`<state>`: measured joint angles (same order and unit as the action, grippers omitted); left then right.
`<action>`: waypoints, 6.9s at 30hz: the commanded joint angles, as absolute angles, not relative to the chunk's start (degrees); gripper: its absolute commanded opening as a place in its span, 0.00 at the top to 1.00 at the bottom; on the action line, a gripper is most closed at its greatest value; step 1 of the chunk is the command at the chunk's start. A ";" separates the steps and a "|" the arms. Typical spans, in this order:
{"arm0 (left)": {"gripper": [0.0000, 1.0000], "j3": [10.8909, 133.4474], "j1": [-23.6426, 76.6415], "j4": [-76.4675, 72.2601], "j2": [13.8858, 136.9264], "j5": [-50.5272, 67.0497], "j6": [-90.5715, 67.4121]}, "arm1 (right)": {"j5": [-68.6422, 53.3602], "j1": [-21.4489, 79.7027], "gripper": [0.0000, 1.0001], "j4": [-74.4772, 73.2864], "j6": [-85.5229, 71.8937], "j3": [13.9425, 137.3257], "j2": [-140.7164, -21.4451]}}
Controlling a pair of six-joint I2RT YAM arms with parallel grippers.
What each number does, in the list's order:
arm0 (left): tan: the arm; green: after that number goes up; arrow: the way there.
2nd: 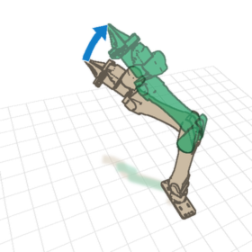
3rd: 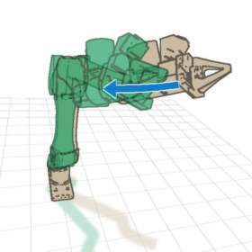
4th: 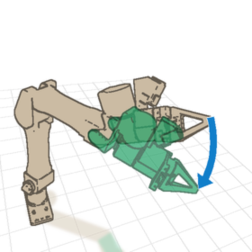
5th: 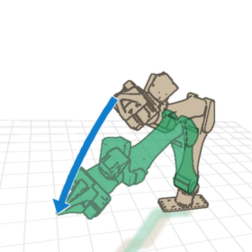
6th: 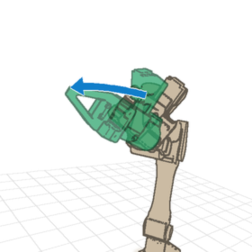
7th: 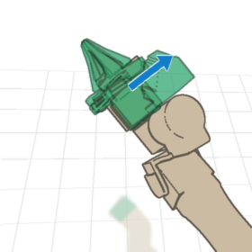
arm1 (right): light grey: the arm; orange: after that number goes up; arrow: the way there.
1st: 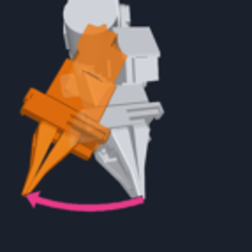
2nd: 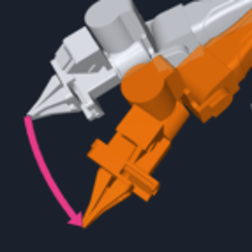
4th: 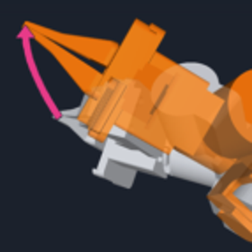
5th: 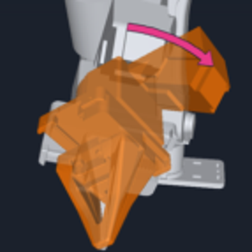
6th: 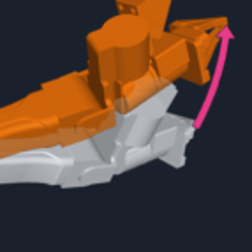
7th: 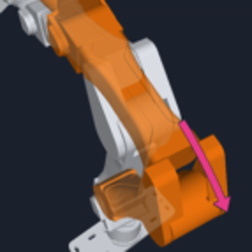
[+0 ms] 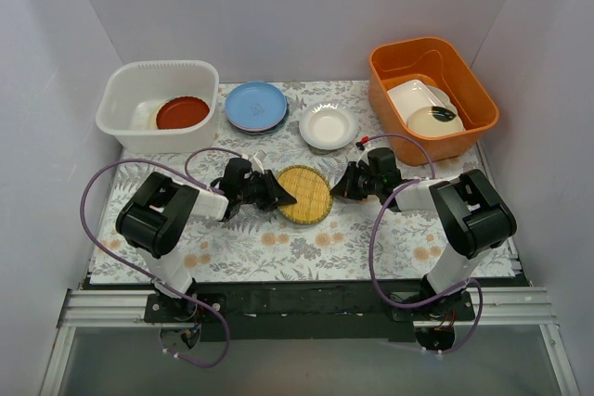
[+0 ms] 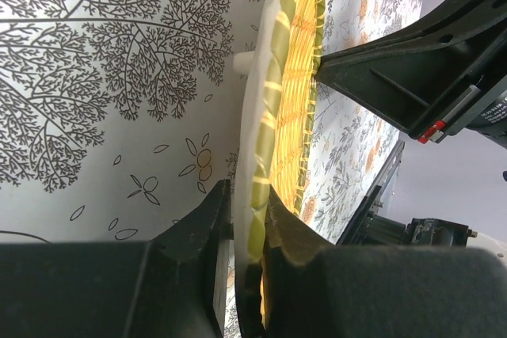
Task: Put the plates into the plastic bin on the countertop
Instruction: Pick up the plate at the center of the board, then place the plate in the plastic bin, then pick up the plate from the corner of the board.
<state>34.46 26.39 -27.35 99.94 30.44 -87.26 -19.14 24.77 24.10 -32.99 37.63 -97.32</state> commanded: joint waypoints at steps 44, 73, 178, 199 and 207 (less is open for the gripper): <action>1.00 35.07 26.81 -8.27 79.55 15.30 -82.18 | -22.31 24.61 0.03 16.08 -26.02 35.15 -78.22; 1.00 58.79 13.38 1.84 82.44 21.70 -77.61 | -22.50 24.61 0.03 13.27 -24.87 31.38 -73.83; 0.36 90.88 -13.89 15.12 110.22 8.35 -80.24 | -23.91 25.05 0.05 6.24 -20.57 39.38 -78.57; 0.13 91.05 -10.46 18.28 95.63 1.57 -77.43 | -20.83 25.05 0.05 4.48 -21.01 36.83 -74.27; 0.07 91.49 -5.73 18.37 95.89 6.50 -74.28 | -20.74 25.05 0.05 5.45 -21.09 38.05 -76.11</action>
<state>89.89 -8.45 18.02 97.62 3.55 -77.30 -21.02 24.86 4.01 -21.10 36.95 -75.40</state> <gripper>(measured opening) 0.889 0.952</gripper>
